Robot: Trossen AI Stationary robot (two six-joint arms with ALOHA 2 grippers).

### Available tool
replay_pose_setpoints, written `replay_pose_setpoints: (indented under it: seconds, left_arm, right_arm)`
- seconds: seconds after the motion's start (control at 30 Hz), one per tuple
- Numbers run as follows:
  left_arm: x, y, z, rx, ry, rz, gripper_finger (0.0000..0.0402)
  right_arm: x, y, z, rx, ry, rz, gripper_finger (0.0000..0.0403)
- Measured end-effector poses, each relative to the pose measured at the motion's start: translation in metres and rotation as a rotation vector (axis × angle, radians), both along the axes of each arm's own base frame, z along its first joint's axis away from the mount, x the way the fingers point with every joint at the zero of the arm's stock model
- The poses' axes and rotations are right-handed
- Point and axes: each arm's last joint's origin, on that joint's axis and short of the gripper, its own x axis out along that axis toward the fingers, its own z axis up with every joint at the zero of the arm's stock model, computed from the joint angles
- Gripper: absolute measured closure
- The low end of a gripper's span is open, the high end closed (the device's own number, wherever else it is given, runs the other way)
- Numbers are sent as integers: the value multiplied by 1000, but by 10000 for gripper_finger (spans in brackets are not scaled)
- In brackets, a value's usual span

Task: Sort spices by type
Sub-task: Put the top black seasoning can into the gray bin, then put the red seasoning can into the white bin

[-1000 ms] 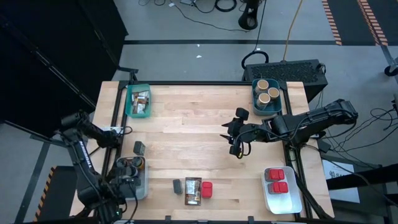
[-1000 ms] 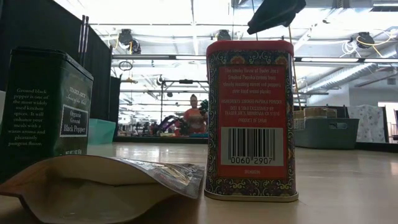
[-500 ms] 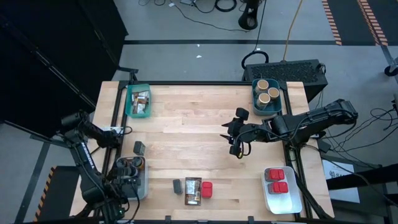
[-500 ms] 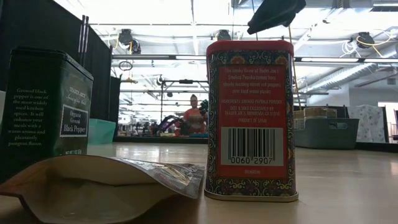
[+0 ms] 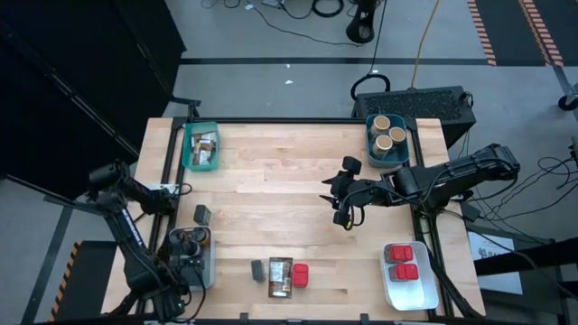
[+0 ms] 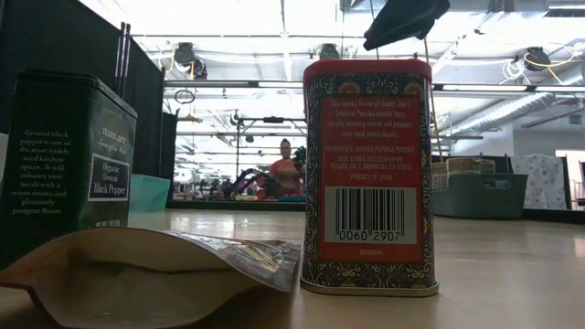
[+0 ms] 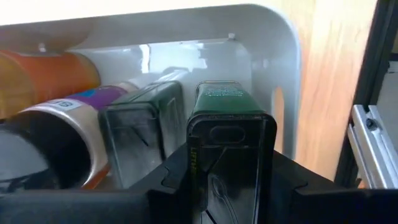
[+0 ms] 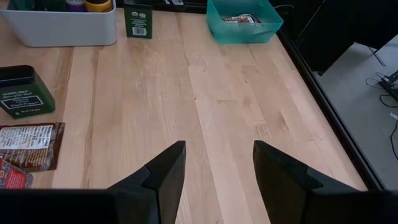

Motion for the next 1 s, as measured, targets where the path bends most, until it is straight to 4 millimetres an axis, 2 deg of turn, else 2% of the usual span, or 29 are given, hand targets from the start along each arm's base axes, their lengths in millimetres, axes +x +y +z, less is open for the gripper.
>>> replay_pose_setpoints:
  seconds: [0.27, 0.43, 0.7, 1.0]
  left_arm:
    - [-2, 3, -14, -2, 4, 1, 278]
    - [-2, 3, -15, -4, 6, 11, 278]
    - [-2, 4, -15, 3, 9, 62, 187]
    - [4, 4, -1, -34, 85, 87, 177]
  right_arm:
    - [0, 0, 0, 0, 0, 0, 231]
    - [0, 0, 0, 0, 0, 0, 231]
    - [0, 0, 0, 0, 0, 0, 231]
    - [0, 0, 0, 0, 0, -1, 231]
